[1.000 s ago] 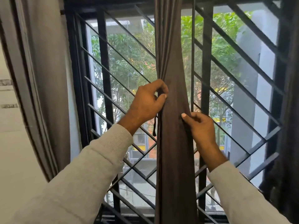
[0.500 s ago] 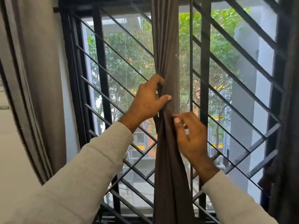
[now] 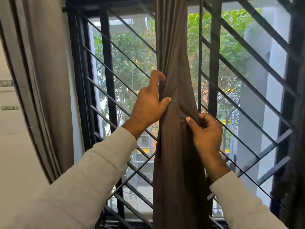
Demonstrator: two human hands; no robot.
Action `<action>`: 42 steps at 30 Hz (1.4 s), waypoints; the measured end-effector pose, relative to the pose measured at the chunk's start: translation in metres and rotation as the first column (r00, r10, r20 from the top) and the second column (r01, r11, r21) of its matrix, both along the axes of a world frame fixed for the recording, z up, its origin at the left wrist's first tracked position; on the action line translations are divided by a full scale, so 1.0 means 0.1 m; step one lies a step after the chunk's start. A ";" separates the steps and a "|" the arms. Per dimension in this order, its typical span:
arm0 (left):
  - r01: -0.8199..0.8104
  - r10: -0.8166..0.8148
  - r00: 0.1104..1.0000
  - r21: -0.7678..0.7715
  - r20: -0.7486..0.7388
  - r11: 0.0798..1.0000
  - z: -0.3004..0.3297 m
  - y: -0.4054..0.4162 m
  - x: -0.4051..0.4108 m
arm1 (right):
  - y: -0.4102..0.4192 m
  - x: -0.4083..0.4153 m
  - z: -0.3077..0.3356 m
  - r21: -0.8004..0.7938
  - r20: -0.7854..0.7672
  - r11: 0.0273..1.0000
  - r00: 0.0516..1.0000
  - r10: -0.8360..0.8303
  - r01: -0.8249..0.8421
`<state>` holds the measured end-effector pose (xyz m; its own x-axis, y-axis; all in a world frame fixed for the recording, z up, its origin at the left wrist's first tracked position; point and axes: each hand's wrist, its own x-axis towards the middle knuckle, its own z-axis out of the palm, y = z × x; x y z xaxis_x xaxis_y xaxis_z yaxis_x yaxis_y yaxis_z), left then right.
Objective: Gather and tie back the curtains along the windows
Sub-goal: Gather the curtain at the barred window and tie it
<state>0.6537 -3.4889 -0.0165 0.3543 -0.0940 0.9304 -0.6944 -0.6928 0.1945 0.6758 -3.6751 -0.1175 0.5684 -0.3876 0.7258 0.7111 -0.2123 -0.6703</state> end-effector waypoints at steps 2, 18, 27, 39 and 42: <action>-0.079 0.076 0.996 0.054 0.055 0.995 -0.03 -0.05 0.03 | 0.06 -0.11 -0.07 -0.170 0.281 0.965 0.948 -0.148 0.201; 0.223 -0.215 0.961 0.028 -0.173 0.974 -0.01 0.01 -0.05 | 0.04 0.18 -0.14 0.059 -0.377 0.936 0.861 0.342 -0.346; -0.010 0.013 1.000 0.108 -0.028 0.994 -0.09 0.03 -0.05 | 0.01 -0.14 -0.24 -0.062 0.023 0.996 0.998 -0.064 0.065; -0.105 0.101 0.991 -0.044 -0.084 0.994 -0.07 -0.33 -0.10 | 0.14 -0.39 -0.53 -0.555 0.518 0.689 0.842 -0.151 0.466; -0.105 0.100 0.991 -0.055 -0.094 0.993 -0.04 -0.31 -0.08 | 0.10 -0.44 -0.53 -0.490 0.515 0.777 0.850 -0.109 0.396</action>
